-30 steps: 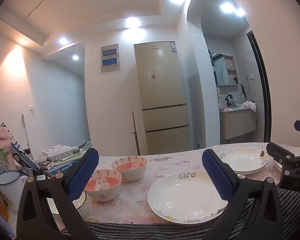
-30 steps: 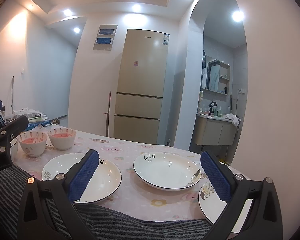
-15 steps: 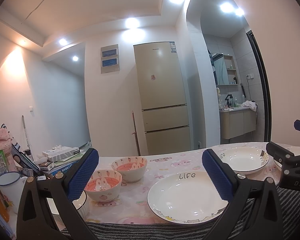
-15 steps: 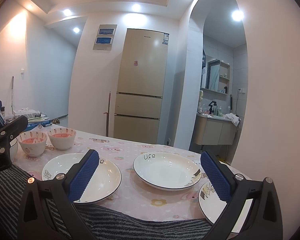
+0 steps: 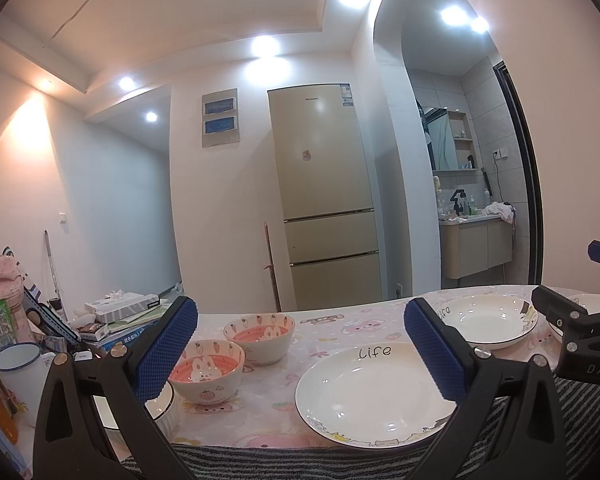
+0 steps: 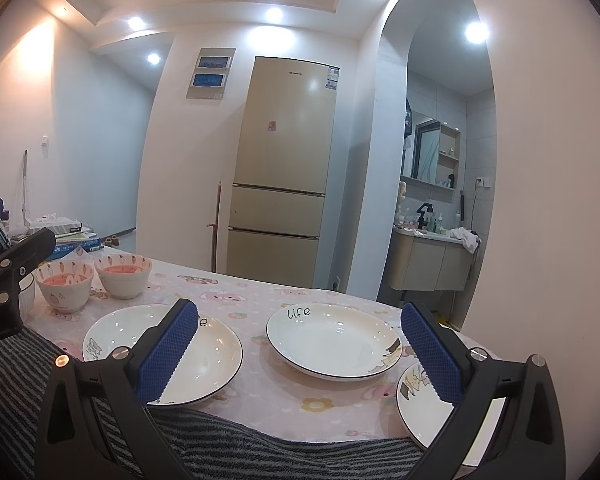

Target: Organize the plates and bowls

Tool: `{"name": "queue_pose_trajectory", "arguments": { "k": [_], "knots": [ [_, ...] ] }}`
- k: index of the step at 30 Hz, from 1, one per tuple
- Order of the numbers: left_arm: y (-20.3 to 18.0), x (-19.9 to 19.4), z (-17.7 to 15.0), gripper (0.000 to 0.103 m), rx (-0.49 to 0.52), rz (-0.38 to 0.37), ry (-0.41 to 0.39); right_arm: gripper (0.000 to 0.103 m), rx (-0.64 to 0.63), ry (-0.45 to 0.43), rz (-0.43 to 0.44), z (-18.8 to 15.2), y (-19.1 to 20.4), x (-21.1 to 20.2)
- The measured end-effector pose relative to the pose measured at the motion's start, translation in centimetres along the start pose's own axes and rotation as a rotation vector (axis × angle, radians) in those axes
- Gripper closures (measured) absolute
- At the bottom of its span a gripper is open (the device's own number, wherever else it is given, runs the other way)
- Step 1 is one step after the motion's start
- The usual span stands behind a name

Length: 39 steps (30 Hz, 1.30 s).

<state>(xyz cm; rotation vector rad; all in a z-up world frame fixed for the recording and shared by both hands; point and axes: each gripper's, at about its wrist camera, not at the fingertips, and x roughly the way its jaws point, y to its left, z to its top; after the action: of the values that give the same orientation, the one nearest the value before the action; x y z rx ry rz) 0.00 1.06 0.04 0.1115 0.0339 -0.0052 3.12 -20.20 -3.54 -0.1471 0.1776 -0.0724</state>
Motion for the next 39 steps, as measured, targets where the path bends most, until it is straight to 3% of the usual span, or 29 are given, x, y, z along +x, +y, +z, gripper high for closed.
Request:
{"name": "queue_pose_trajectory", "arguments": {
  "k": [13, 16, 22, 33, 39],
  "knots": [
    [-0.1, -0.1, -0.1, 0.000, -0.001, -0.015, 0.001, 0.000, 0.039, -0.028, -0.024, -0.3, -0.7, -0.4],
    [0.0, 0.1, -0.1, 0.000, -0.003, -0.049, 0.018, 0.000, 0.030, -0.025, -0.023, -0.4, -0.6, -0.5],
    [0.3, -0.1, 0.0, 0.000, -0.011, -0.041, 0.015, 0.000, 0.002, -0.029, -0.035, -0.3, 0.0, -0.6],
    [0.1, -0.1, 0.3, 0.000, -0.005, -0.045, 0.020, 0.000, 0.002, 0.020, 0.019, -0.1, 0.2, 0.3],
    [-0.1, -1.0, 0.7, 0.000, 0.018, 0.004, -0.034, 0.000, 0.014, 0.043, 0.019, 0.0, 0.1, 0.6]
  ]
}}
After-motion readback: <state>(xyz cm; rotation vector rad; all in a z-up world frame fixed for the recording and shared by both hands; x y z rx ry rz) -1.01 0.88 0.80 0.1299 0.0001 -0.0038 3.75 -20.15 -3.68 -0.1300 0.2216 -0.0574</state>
